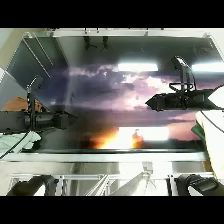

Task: Fold the shirts.

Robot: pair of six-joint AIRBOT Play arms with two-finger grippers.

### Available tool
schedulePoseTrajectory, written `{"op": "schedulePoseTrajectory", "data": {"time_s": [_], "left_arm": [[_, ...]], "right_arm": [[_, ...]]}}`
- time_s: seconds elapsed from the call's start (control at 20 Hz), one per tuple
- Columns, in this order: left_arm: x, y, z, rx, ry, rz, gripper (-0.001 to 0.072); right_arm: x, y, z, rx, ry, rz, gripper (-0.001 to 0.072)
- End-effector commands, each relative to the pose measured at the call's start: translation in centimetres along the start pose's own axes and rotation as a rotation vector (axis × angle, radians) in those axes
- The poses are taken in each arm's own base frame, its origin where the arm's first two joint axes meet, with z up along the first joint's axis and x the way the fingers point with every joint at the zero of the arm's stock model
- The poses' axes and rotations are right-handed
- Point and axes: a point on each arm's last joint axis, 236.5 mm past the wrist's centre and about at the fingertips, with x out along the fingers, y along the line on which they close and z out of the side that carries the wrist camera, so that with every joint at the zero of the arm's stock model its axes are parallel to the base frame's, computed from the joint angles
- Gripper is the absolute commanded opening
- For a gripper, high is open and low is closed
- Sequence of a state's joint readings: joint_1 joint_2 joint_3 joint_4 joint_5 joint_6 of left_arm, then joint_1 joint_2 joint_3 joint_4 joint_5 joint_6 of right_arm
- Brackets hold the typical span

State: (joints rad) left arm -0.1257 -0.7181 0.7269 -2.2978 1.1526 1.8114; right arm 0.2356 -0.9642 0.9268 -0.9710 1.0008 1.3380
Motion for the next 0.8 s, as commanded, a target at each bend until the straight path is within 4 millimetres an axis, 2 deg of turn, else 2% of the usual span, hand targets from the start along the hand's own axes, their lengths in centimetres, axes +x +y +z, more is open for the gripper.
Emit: {"op": "schedulePoseTrajectory", "data": {"time_s": [0.0,0.35,0.5,0.55,0.65,0.7,0.75], "left_arm": [[0.0,0.0,0.0,0.002,0.001,0.000,0.0019],[0.0,0.0,0.1,0.002,-0.004,0.002,0.0019],[-0.3,0.5,1.3,0.007,-0.048,0.024,0.0019],[-1.0,1.6,2.3,0.017,-0.064,0.070,0.0018],[-3.7,5.4,5.0,0.029,-0.073,0.219,0.0043],[-5.8,7.9,6.8,0.012,-0.089,0.303,0.0304],[-7.9,10.2,8.7,-0.012,-0.117,0.373,0.0475]], "right_arm": [[0.0,0.0,-0.1,0.000,0.003,0.001,0.0017],[0.0,0.0,-0.1,0.000,0.003,0.001,0.0017],[0.0,0.0,-0.1,0.000,0.002,0.001,0.0017],[0.0,0.0,-0.1,0.000,0.002,0.001,0.0017],[0.0,0.0,-0.1,0.000,0.002,0.001,0.0017],[0.0,0.0,-0.1,0.000,0.002,0.001,0.0017],[0.0,0.0,-0.1,0.000,0.003,0.001,0.0017]]}}
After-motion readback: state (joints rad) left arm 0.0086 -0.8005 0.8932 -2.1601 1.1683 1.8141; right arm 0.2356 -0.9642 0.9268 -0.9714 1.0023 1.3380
